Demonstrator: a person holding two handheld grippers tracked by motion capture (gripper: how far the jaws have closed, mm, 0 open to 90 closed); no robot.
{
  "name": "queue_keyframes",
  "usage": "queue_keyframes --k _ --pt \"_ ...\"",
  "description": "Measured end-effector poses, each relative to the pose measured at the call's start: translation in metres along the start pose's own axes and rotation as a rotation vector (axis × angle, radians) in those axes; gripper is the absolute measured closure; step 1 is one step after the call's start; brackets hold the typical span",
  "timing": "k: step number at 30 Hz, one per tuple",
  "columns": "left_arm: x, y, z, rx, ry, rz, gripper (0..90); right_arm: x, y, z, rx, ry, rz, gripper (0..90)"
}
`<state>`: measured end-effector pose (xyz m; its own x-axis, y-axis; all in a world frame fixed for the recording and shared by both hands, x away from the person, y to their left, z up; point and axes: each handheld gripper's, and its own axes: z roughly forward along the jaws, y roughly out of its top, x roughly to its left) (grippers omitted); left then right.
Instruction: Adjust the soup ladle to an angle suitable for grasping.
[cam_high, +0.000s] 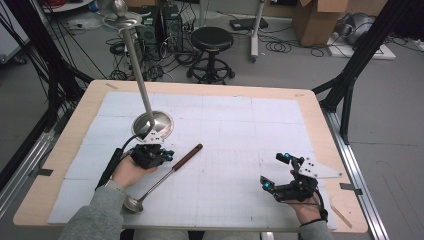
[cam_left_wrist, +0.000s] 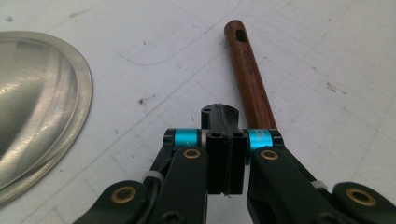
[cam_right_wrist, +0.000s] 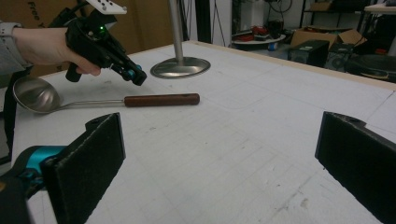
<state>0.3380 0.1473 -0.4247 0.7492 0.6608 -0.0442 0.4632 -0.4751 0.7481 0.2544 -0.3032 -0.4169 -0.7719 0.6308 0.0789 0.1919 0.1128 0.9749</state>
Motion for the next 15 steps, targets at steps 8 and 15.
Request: queue_keyframes --k 8,15 --pt "-0.002 -0.002 0.010 0.042 -0.020 -0.002 89.5 0.000 0.000 0.000 0.001 0.002 -0.002 0.3" --pt "-0.006 -0.004 0.016 0.060 -0.041 0.003 89.5 0.000 0.000 0.000 0.000 0.003 0.003 0.3"
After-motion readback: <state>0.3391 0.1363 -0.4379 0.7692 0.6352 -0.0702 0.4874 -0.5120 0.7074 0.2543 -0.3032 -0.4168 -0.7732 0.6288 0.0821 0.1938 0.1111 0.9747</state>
